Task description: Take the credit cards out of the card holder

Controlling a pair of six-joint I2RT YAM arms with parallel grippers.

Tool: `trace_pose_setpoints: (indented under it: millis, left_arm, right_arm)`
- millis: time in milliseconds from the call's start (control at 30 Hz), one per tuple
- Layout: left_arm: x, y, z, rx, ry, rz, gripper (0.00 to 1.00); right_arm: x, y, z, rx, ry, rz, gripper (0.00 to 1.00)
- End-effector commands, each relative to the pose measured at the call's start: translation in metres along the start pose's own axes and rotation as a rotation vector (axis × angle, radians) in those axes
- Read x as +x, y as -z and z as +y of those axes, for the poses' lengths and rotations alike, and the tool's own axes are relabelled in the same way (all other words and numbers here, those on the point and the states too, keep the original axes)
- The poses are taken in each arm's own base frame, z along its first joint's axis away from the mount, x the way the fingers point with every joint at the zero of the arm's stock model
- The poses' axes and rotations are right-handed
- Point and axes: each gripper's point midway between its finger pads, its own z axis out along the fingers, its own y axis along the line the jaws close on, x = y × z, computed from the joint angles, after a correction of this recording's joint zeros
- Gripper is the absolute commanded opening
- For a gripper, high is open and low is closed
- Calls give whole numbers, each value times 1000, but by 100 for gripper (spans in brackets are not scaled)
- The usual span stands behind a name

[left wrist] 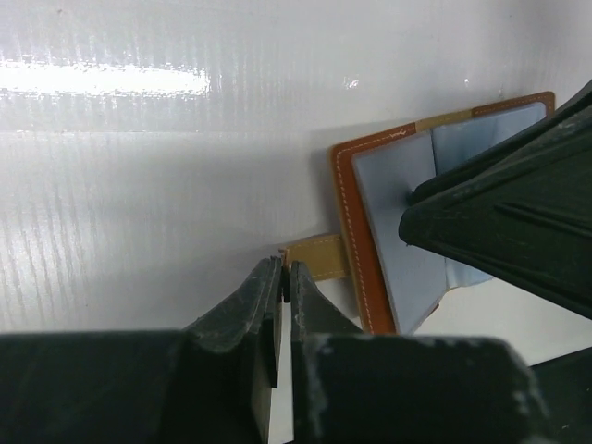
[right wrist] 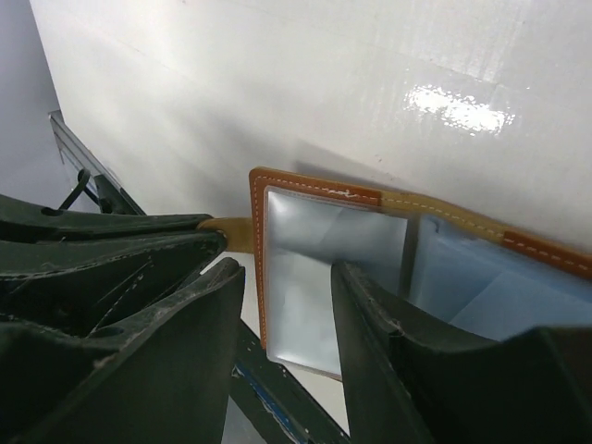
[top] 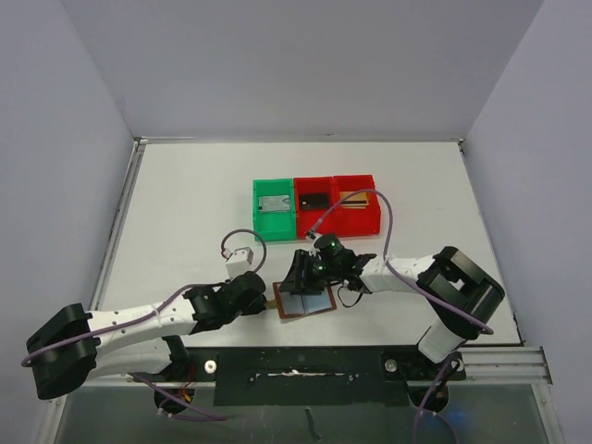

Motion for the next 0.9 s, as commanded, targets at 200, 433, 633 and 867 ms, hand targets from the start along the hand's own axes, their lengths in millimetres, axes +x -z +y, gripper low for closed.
trace_pose_setpoints:
  millis: [200, 433, 633, 867]
  left_arm:
    - [-8, 11, -16, 112, 164, -24, 31]
    - [-32, 32, -33, 171, 206, -72, 46]
    - [-32, 40, -52, 210, 190, -21, 48]
    - [6, 29, -59, 130, 144, 98, 48]
  right_arm:
    - [3, -8, -4, -25, -45, -13, 45]
    - [-1, -4, -14, 26, -57, -39, 36]
    - [-5, -1, -20, 66, -63, -63, 25]
    - [-8, 0, -26, 100, -73, -70, 18]
